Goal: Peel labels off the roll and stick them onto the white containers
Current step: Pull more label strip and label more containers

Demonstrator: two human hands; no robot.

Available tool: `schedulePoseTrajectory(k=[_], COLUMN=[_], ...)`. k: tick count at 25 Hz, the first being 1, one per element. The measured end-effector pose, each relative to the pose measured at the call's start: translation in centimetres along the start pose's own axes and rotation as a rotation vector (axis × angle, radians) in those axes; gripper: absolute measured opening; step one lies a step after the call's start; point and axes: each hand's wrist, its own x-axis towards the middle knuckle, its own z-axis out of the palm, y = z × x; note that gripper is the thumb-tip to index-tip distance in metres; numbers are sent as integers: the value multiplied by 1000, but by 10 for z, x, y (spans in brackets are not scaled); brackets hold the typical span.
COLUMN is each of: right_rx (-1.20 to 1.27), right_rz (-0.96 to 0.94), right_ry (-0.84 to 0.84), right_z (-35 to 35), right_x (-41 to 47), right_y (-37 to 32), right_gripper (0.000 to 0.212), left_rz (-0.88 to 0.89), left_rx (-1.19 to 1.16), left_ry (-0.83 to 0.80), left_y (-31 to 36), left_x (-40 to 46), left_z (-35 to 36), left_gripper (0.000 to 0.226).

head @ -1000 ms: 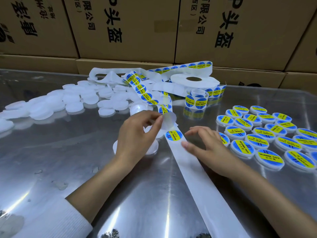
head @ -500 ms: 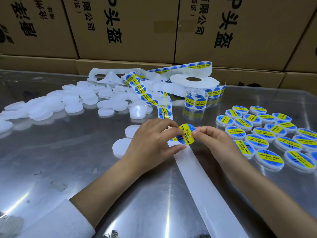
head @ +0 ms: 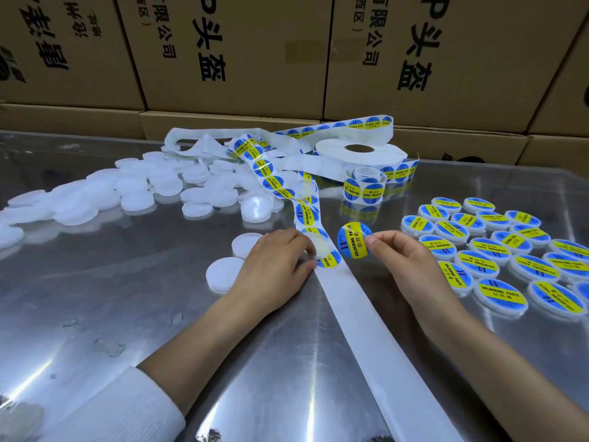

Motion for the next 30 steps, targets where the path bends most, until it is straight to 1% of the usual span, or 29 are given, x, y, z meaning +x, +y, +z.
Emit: schedulePoseTrajectory(k=[2, 3, 4, 5, 6, 7, 8, 9, 11, 13, 15, 20, 25, 30], right_rx=[33, 58, 99, 163, 248, 331, 398, 433, 452, 444, 453, 488, 520, 535], right_rz=[8, 21, 46, 82, 120, 148, 169, 181, 188, 190, 190, 191, 201, 200], right_ry=[-19, -28, -35, -44, -65, -97, -135, -172, -243, -281, -284, -286, -281, -279], right_z=[-1, -1, -1, -2, -2, -4, -4, -5, -5, -4, -4, -5, -5, -5], right_x=[0, -1, -1, -1, -1, -1, -1, 0, 0, -1, -1, 0, 1, 2], right_y=[0, 0, -1, -1, -3, -3, -4, -5, -5, -5, -5, -4, -4, -3], right_gripper=[12, 11, 10, 9, 8, 13, 20, 26, 39, 50, 54, 47, 40, 45], left_rz=[27, 22, -18, -109, -232, -348, -442, -505, -563, -575, -584, -578, -563, -560], left_rx=[-12, -56, -164, -352, -615, -905, -1133, -1276, -1427, -1479, -1503, -1517, -1498, -1496], left_ry=[14, 25, 49, 72, 78, 60, 32, -12, -94, -123, -137, -149, -171, -173], left_y=[0, 2, 4, 9, 15, 22, 28, 31, 39, 43, 45, 45, 47, 48], left_x=[1, 1, 0, 0, 1, 2, 1, 1, -2, -4, -4, -4, -6, -7], left_z=[-3, -4, -6, -9, -12, -16, -18, -19, -18, -19, -20, -21, -23, -24], left_gripper=[10, 8, 5, 5, 7, 8, 8, 12, 23, 26, 25, 24, 33, 34])
